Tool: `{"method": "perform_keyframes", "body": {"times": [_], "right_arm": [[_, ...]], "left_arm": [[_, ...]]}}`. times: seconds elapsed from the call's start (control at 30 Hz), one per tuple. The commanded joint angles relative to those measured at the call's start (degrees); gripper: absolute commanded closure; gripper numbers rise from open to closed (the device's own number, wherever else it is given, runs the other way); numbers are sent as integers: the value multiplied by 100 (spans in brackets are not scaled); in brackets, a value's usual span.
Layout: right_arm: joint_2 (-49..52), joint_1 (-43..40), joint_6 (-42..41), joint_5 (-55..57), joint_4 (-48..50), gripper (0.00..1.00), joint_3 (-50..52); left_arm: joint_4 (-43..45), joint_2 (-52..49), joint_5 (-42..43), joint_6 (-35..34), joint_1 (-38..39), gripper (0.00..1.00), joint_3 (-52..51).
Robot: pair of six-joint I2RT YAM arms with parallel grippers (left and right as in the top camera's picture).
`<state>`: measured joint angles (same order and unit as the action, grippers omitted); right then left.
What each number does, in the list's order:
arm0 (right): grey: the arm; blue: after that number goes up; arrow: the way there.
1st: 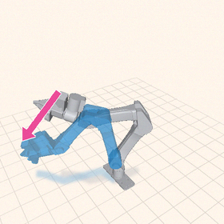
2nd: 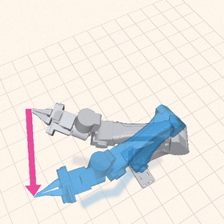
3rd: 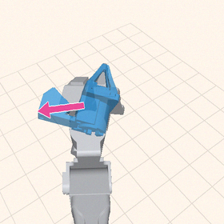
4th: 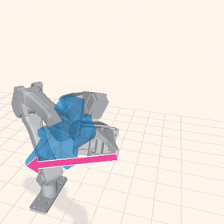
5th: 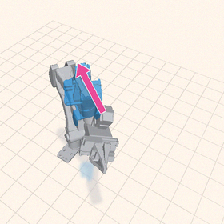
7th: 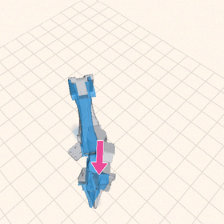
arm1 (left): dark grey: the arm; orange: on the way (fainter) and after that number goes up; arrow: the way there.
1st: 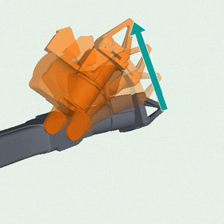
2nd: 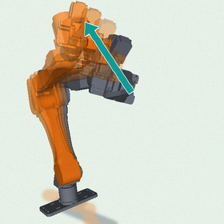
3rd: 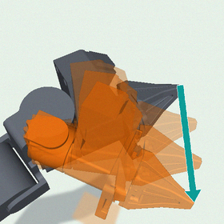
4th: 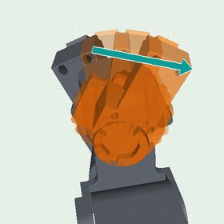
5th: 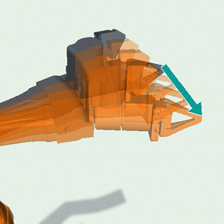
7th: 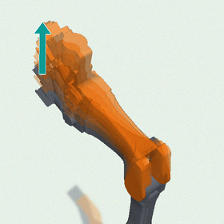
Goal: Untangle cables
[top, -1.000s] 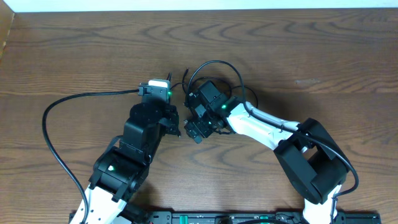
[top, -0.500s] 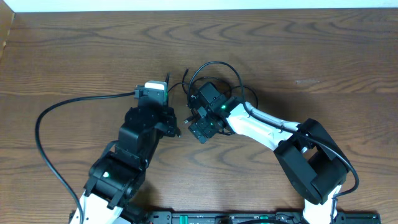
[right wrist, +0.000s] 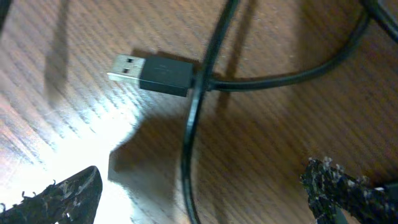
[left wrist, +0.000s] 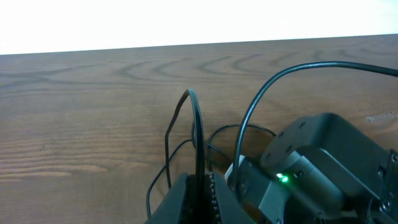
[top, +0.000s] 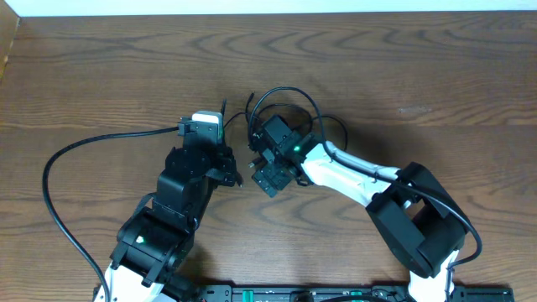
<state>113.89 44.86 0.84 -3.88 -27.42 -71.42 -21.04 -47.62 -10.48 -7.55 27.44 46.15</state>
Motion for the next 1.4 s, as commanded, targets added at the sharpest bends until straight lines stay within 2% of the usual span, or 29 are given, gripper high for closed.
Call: {"method": "perform_keyframes", "body": {"times": [0.0,0.23,0.33,0.47,0.53,0.57,0.7,0.83,1.0,1.17,1.37], "right_arm": [[164,125,146,-72,-13,1,101],[164,136,269,-74,-2,14,101],[164,136,269,-70,2,30,101],[164,131,267,15,-24,59,101],[164,131,258,11,-72,88,101],[164,131,238,13,-98,98,101],[149,125,11,190,-188,99,94],[13,92,-584,848,-282,99,48],[-428,-146,-640,957,-623,99,-275],[-909,-428,-660,957,-1368,99,-892],[-1650,-903,-658,962,-2699,99,-2188]], "left_arm": [[4,59,-74,-50,-7,92,-7],[2,59,-70,-50,-4,92,-7],[-61,59,-72,-52,-4,92,-7],[-197,59,-74,-149,-7,92,-7],[-236,59,-72,-223,-7,91,-7],[-249,59,-72,-232,-7,92,-7],[-310,57,-72,-249,-4,92,-7],[-455,57,-70,-289,-4,92,-7],[-538,52,-72,-289,-4,92,-7],[-555,11,-72,-319,-4,92,-7],[-573,-236,-70,-378,-4,92,-7]]}}
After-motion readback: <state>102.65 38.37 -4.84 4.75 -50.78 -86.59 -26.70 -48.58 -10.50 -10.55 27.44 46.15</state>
